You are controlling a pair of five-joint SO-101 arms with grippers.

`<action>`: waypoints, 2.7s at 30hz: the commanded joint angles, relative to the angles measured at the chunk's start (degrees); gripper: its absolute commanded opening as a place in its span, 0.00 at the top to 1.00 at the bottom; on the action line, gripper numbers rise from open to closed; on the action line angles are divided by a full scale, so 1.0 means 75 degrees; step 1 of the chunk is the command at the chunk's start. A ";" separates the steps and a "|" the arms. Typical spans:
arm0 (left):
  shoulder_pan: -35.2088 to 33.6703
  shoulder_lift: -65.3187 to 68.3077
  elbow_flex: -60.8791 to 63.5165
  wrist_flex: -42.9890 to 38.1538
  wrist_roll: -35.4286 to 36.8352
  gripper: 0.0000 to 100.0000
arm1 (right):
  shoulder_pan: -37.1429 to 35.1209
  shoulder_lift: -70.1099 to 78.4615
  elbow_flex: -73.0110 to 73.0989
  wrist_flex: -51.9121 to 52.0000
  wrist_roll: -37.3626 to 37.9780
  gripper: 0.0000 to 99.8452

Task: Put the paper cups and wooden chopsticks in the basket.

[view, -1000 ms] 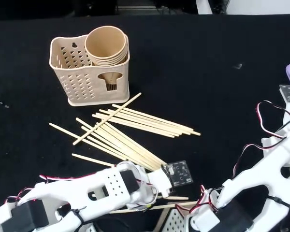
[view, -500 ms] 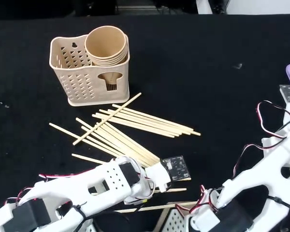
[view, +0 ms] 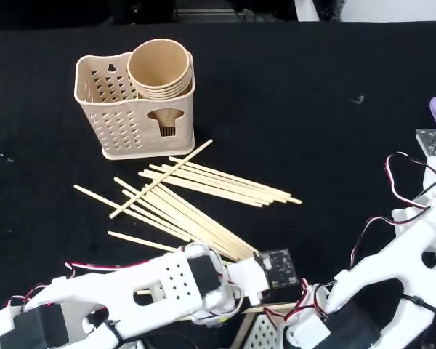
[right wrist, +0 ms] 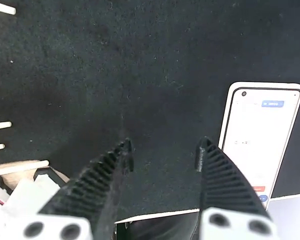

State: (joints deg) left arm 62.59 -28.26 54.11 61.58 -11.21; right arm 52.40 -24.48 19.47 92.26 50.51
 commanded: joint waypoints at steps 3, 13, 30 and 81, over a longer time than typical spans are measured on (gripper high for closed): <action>0.0076 -0.0012 0.0440 -0.0996 0.0363 0.78 | 0.0117 -0.0193 -0.0100 0.0047 0.0082 0.78; 0.0006 0.0012 0.1295 -0.2004 0.0363 0.78 | 0.0117 -0.0193 -0.0088 0.0047 0.0117 0.78; -0.0627 0.0023 0.1471 -0.1946 -0.0012 0.90 | 0.0117 -0.0193 -0.0053 0.0047 0.0129 0.78; -0.2174 -0.0059 -0.0803 0.0633 -0.1770 0.85 | 0.0117 -0.0193 -0.0041 0.0047 0.0117 0.78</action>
State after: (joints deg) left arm 45.01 -28.09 54.37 64.31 -23.87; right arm 52.40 -24.48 19.47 92.26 50.86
